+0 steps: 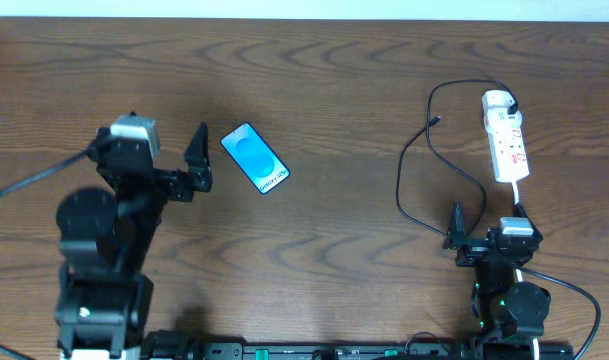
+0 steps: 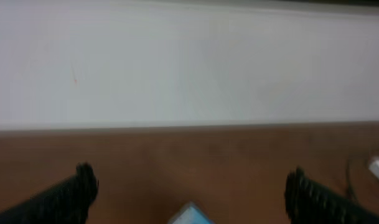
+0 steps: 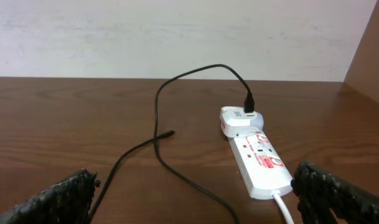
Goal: Plug charger to phone and switch on socket
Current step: 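Move the left gripper forward over the blue phone and lower it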
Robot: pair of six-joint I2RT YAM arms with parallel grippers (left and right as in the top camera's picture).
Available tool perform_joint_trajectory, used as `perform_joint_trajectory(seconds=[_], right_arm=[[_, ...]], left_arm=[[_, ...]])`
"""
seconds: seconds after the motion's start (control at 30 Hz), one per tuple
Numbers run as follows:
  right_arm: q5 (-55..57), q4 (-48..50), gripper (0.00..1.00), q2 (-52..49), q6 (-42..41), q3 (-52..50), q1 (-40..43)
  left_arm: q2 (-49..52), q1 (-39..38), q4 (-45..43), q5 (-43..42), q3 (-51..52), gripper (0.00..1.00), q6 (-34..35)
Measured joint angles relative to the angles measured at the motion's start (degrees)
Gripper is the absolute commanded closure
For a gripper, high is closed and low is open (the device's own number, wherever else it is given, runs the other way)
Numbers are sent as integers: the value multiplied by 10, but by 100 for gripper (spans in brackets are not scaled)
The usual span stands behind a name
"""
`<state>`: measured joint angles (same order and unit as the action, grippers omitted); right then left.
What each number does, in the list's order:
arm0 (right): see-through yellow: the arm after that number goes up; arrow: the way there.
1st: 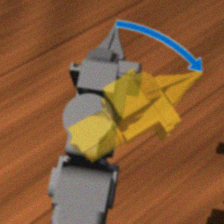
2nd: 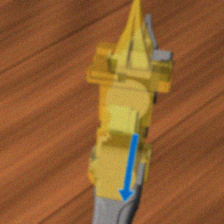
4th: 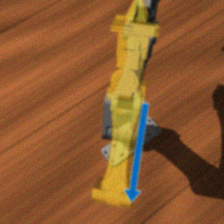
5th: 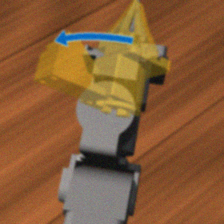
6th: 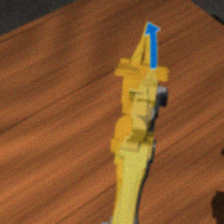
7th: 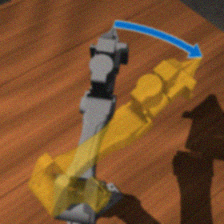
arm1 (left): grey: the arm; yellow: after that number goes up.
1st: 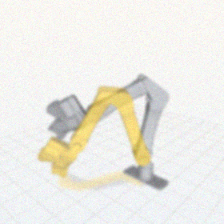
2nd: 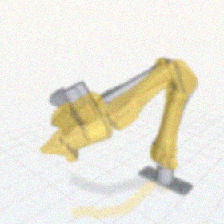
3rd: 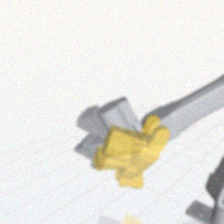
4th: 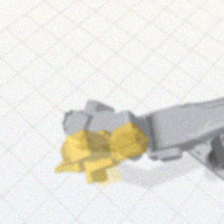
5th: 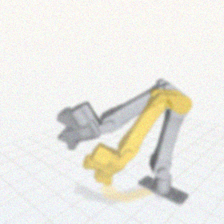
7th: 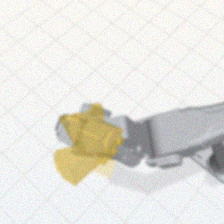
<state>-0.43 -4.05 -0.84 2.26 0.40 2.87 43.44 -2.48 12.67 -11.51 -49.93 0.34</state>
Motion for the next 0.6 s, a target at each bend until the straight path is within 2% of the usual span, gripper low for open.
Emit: perform_joint_trajectory(seconds=[0.3,0.6], right_arm=[[0,0,1,0,0,0,0],[0,0,1,0,0,0,0]], left_arm=[[127,0,244,-14,-228,2,16],[166,-1,363,-164,-259,2,24]])
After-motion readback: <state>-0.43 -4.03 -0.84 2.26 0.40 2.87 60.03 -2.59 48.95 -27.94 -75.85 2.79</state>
